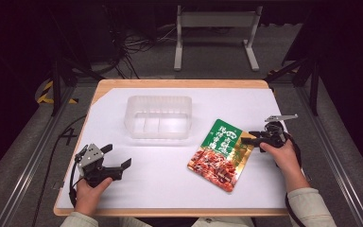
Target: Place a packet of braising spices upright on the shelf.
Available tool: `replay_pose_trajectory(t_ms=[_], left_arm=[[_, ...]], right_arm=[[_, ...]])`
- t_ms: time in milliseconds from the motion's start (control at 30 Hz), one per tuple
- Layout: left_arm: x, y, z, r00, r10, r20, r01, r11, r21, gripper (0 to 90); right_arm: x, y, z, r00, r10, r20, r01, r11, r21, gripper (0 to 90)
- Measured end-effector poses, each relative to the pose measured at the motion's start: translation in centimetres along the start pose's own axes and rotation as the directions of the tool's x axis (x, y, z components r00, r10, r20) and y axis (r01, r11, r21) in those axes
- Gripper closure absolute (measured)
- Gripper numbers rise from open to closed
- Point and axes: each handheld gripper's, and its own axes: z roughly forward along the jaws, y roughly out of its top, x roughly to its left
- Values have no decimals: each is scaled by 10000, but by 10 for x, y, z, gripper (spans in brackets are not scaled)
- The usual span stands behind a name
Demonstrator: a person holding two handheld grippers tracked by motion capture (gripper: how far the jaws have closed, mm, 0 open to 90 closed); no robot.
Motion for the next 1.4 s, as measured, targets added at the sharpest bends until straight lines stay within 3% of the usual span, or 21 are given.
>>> replay_pose_trajectory(t_ms=[367, 700, 933, 1167, 1200, 1300, 1400], left_arm=[[0, 1, 1, 10000, 77, 6, -77, 10000, 3, 78], [-1, 0, 0, 10000, 51, 16, -51, 10000, 28, 78], [0, -3, -3, 9999, -56, -94, 56, 10000, 30, 78], [1, -4, -6, 9997, -63, -218, 64, 10000, 47, 78], [1, -4, -6, 9997, -63, -218, 64, 10000, 47, 78], [1, -4, -6, 9997, -93, -206, 94, 9999, 66, 78], [1, -4, -5, 9998, 31, -206, -29, 10000, 67, 78]], right_arm=[[18, 6, -9, 9978, -362, -551, 352, 9992, -182, 378], [29, 7, 2, 9906, -929, -1003, 927, 9957, -67, 380], [32, 6, 19, 9857, -1314, -1051, 1357, 9901, 346, 407], [33, 4, 28, 9801, -1944, -403, 1973, 9765, 874, 618], [33, 4, 28, 9801, -1944, -403, 1973, 9765, 874, 618], [31, 4, 27, 9805, -1964, -72, 1962, 9760, 945, 786], [29, 4, 23, 9840, -1783, 0, 1775, 9797, 933, 890]])
